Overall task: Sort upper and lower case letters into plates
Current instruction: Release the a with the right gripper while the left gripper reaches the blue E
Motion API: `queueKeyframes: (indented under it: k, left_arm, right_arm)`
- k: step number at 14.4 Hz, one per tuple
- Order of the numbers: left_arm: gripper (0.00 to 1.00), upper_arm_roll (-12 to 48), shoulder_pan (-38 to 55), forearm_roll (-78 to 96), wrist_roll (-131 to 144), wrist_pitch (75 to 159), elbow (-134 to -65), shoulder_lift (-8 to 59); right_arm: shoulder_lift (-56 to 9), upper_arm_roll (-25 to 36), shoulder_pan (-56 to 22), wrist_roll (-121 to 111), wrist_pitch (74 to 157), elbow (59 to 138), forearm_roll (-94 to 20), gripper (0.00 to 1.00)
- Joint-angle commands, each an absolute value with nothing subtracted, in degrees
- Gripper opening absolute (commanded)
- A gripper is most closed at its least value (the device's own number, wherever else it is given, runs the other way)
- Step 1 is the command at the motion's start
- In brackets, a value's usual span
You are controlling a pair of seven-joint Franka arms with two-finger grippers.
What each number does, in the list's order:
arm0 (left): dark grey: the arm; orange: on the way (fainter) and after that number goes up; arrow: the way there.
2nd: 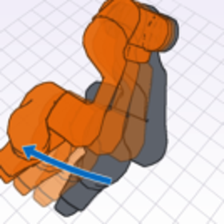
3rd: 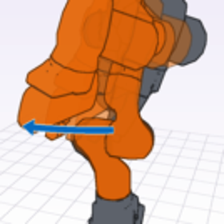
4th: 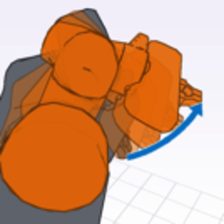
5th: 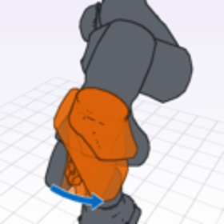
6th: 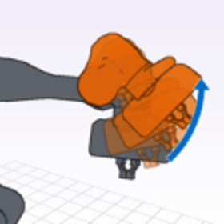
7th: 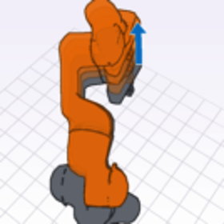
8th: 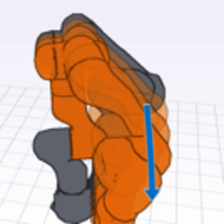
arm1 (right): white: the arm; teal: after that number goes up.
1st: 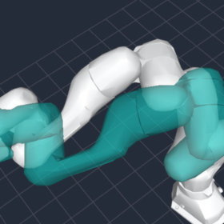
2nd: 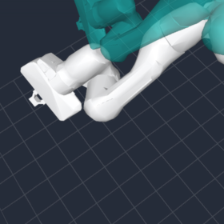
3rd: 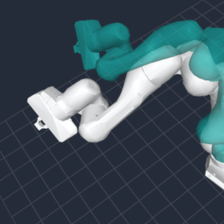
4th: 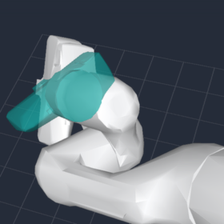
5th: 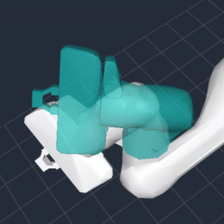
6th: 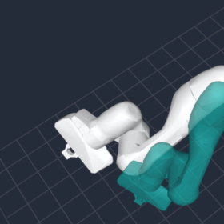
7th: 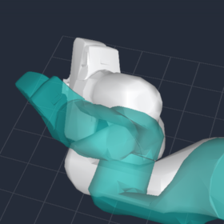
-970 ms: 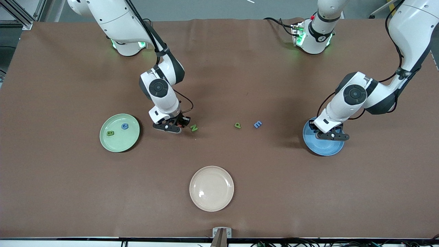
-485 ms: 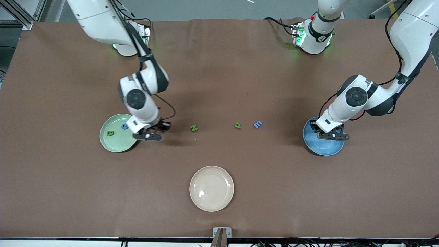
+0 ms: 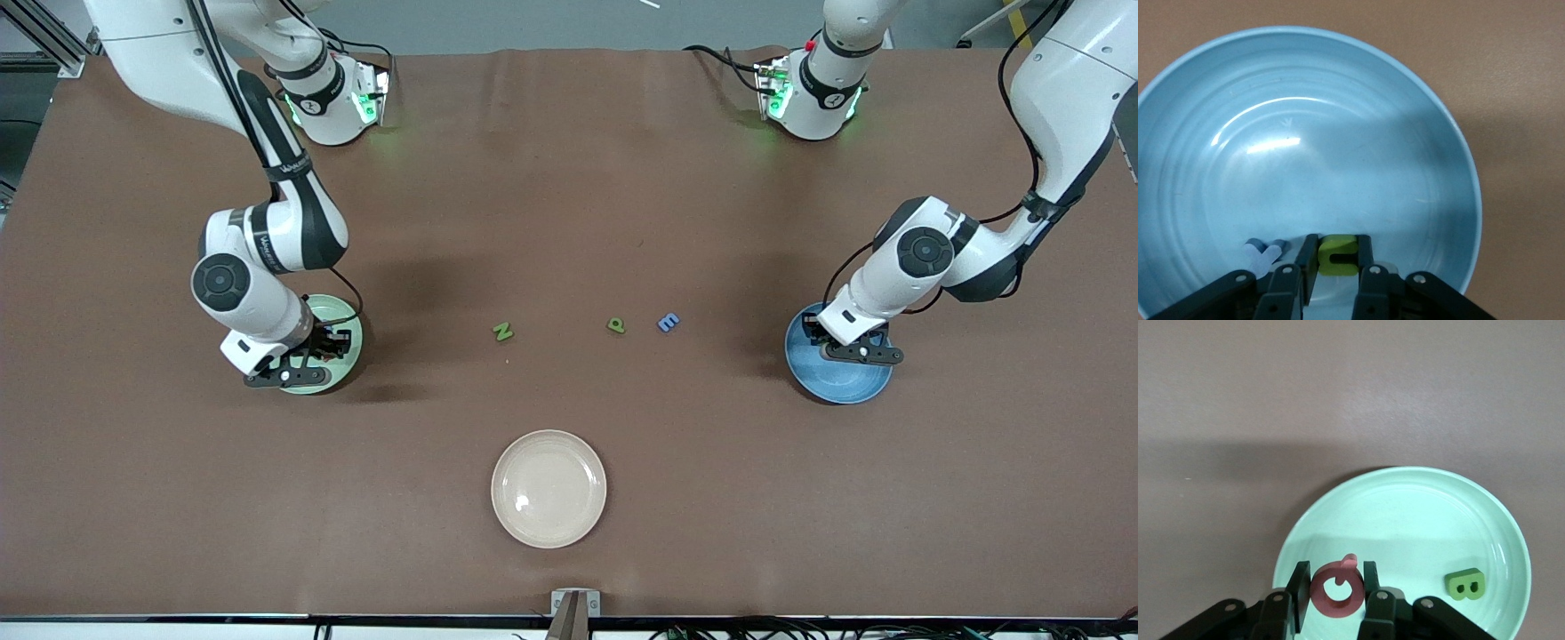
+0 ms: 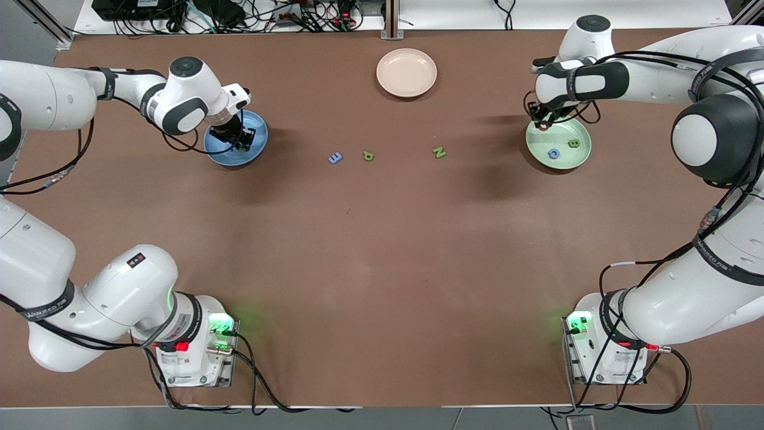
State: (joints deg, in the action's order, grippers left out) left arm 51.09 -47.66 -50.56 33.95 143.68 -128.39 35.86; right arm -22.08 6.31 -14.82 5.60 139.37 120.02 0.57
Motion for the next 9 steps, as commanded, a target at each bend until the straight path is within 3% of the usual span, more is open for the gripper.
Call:
queueKeyframes:
  k: [1,3,4,5,6,7,9]
  left_arm:
    - [1.0,51.1,-48.0,-52.5,35.2,144.3,-128.7,34.6]
    - [1.0,52.4,-48.0,-51.9,36.8,144.0,-128.5,33.3]
    - [1.0,53.5,-48.0,-51.5,38.8,143.8,-128.4,33.0]
    - [1.0,54.8,-48.0,-51.4,40.8,143.4,-128.3,32.9]
    - [1.0,56.6,-48.0,-51.3,43.1,141.8,-128.0,32.8]
    - [1.0,58.7,-48.0,-50.6,45.3,139.4,-126.8,33.0]
    - [1.0,62.6,-47.4,-46.2,47.6,133.5,-123.5,33.4]
  right_arm:
    - [-21.5,5.2,-13.4,5.6,140.1,121.6,1.6,0.03]
    - [-22.1,5.2,-13.4,5.7,140.0,121.6,1.1,0.05]
    - [-22.1,5.2,-13.4,5.7,140.0,122.0,1.1,0.11]
    - [-22.1,5.2,-13.4,5.7,139.9,122.1,1.1,0.28]
    - [-22.1,5.2,-13.4,5.8,140.0,122.1,1.1,0.78]
    - [-22.1,5.2,-13.4,6.0,139.8,122.0,1.1,1.0]
    - [-22.0,5.1,-13.9,6.5,139.3,121.6,1.1,1.0]
